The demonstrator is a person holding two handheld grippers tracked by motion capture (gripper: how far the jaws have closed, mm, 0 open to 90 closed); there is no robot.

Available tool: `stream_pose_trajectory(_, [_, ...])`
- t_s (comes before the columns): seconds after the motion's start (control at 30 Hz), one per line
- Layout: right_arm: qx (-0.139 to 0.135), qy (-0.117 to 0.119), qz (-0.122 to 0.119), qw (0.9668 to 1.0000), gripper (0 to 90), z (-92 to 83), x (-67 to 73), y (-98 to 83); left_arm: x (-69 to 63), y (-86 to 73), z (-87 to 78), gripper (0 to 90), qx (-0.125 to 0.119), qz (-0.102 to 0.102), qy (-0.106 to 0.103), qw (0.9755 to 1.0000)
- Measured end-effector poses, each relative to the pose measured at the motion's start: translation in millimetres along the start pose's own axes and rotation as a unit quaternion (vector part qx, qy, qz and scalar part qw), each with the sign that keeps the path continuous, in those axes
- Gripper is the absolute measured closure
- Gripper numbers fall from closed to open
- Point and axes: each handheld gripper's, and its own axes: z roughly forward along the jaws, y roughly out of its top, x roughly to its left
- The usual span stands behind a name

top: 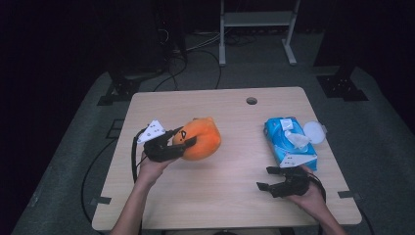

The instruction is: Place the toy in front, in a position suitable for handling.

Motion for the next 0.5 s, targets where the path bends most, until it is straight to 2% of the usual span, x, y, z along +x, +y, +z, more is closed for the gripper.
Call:
stream_pose_trajectory(0.23, [-0.009,-0.004,0.006,0.9999,22.8,-4.6,-3.1,-0.1,-12.9,-2.5,12.7,42.3,0.01,0.009,-0.025,0.9996])
stream_pose_trajectory(0.47, [-0.018,-0.009,0.009,0.9998,22.8,-9.7,-5.9,-0.4,-28.7,-14.3,33.5,42.1,0.033,0.017,-0.052,0.998])
stream_pose_trajectory(0.5, [-0.019,-0.01,0.01,0.9997,22.8,-10.0,-6.0,-0.5,-33.6,-17.4,39.0,42.1,0.038,0.017,-0.064,0.997])
